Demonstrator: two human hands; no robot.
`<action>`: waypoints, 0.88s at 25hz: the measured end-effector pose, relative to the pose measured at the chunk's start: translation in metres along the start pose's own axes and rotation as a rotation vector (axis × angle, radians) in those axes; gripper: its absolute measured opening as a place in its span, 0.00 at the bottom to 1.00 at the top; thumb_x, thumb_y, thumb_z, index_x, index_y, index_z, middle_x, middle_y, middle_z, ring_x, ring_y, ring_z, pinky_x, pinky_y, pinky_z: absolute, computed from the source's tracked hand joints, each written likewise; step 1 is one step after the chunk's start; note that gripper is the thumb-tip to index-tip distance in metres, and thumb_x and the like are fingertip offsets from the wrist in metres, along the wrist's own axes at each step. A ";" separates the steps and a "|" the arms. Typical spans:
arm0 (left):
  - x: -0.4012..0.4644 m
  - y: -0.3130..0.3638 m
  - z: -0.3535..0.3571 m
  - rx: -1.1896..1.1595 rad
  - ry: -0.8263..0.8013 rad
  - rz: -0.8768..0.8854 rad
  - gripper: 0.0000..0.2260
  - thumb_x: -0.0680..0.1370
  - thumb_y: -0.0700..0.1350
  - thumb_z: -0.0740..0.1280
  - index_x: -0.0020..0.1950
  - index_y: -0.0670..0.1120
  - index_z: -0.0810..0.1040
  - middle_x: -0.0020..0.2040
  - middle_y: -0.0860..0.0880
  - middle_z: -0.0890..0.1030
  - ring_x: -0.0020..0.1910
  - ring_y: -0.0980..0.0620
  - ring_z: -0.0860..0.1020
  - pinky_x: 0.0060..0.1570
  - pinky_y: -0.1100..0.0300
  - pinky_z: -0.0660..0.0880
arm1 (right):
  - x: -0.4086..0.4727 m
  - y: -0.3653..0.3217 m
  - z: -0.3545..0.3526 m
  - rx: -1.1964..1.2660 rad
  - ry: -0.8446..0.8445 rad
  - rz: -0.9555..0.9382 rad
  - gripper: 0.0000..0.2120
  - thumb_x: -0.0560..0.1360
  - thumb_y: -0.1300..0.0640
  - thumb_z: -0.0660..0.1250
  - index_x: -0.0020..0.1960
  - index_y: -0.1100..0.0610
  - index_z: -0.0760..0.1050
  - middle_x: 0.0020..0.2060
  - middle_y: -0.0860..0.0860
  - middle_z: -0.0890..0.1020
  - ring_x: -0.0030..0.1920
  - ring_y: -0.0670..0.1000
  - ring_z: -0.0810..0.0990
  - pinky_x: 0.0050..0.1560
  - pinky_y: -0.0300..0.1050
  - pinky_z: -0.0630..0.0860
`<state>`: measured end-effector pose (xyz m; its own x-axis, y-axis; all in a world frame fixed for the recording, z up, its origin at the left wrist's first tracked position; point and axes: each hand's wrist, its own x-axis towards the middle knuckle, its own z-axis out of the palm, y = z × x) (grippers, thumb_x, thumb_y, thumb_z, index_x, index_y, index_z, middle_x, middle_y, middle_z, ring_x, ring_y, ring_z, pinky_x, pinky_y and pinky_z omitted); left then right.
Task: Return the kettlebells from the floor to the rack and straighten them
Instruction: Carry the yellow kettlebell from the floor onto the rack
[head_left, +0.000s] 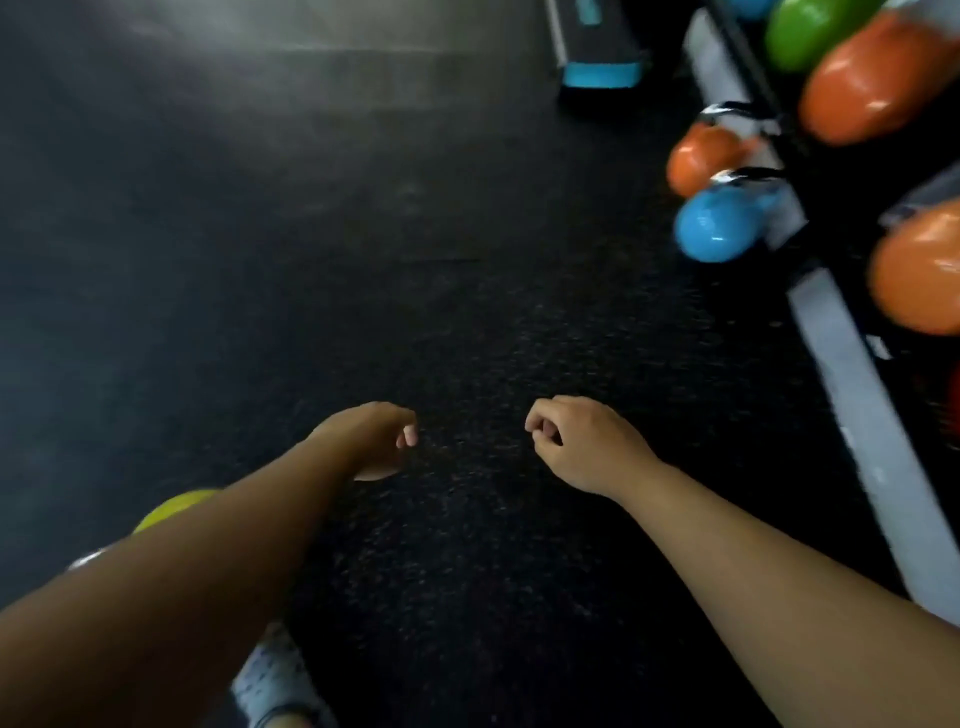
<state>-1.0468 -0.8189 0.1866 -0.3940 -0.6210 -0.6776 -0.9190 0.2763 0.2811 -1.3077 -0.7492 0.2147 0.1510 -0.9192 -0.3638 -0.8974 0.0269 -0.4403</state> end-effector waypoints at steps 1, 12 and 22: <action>-0.016 -0.047 0.004 -0.027 0.012 -0.054 0.12 0.77 0.43 0.65 0.58 0.55 0.78 0.58 0.53 0.80 0.57 0.50 0.78 0.53 0.54 0.75 | 0.021 -0.036 0.021 -0.002 -0.050 -0.034 0.05 0.78 0.53 0.61 0.50 0.48 0.76 0.43 0.45 0.78 0.46 0.48 0.76 0.49 0.49 0.75; -0.156 -0.413 0.119 -0.233 0.104 -0.525 0.19 0.73 0.49 0.66 0.64 0.55 0.73 0.64 0.48 0.76 0.64 0.43 0.74 0.59 0.46 0.73 | 0.163 -0.332 0.247 -0.163 -0.457 -0.266 0.07 0.76 0.51 0.63 0.52 0.46 0.77 0.46 0.46 0.79 0.49 0.50 0.78 0.50 0.52 0.77; -0.102 -0.502 0.232 -0.234 0.128 -0.395 0.29 0.72 0.55 0.75 0.70 0.53 0.71 0.68 0.47 0.72 0.66 0.43 0.71 0.62 0.43 0.74 | 0.221 -0.365 0.435 -0.182 -0.545 -0.270 0.12 0.73 0.48 0.70 0.40 0.54 0.71 0.46 0.55 0.78 0.50 0.59 0.77 0.45 0.49 0.74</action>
<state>-0.5425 -0.7238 -0.0431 0.0012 -0.7349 -0.6781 -0.9711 -0.1628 0.1747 -0.7668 -0.7913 -0.0619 0.5284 -0.5505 -0.6463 -0.8470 -0.2898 -0.4456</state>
